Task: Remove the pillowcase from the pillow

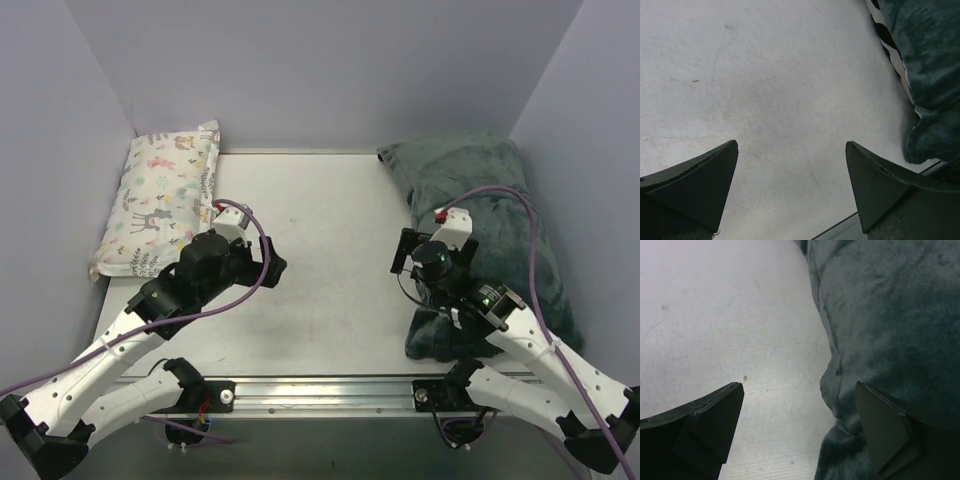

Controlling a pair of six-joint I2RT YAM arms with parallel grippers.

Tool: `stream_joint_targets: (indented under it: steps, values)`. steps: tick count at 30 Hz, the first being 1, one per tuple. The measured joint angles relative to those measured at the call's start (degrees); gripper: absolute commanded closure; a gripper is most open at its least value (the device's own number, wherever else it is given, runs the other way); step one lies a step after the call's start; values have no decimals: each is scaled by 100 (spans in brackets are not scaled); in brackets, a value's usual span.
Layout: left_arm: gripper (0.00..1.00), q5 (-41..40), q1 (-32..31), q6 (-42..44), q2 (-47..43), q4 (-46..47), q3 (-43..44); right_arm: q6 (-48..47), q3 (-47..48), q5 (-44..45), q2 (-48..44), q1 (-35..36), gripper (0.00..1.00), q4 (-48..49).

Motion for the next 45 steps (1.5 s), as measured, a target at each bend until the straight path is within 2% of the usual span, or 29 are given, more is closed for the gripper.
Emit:
stream_joint_targets:
  steps: [5, 13, 18, 25, 27, 28, 31, 34, 40, 45]
  values:
    - [2, 109, 0, 74, 55, -31, 186, -334, 1086, 11, 1115, -295, 0, -216]
    - [2, 181, 44, 179, 352, -35, 732, -907, 3891, -444, 3563, -2614, 0, -564]
    - [3, 234, 94, 181, 588, -26, 951, -1010, 5272, -389, 5034, -3292, 0, -933]
    - [3, 328, 136, 179, 876, -28, 960, -1010, 5755, -640, 6787, -3641, 0, -1292]
    - [3, 350, 151, 177, 920, -28, 953, -1019, 5816, -833, 7187, -3685, 15, -1322]
    - [3, 350, 155, 175, 920, -26, 942, -1019, 5838, -925, 7289, -3692, 42, -1340]
    - [3, 345, 177, 138, 914, -17, 874, -1086, 5849, -1150, 7337, -3628, 87, -1370]
    - [3, 284, 201, 50, 907, 37, 713, -1141, 5593, -1344, 7128, -3497, 99, -1108]
    - [3, 87, 341, -295, 907, 280, 317, -1456, 4035, -1578, 6161, -2719, 100, 107]
    - [3, -9, 551, -564, 925, 540, 83, -1604, 2306, -2544, 4876, -1880, 100, 1397]
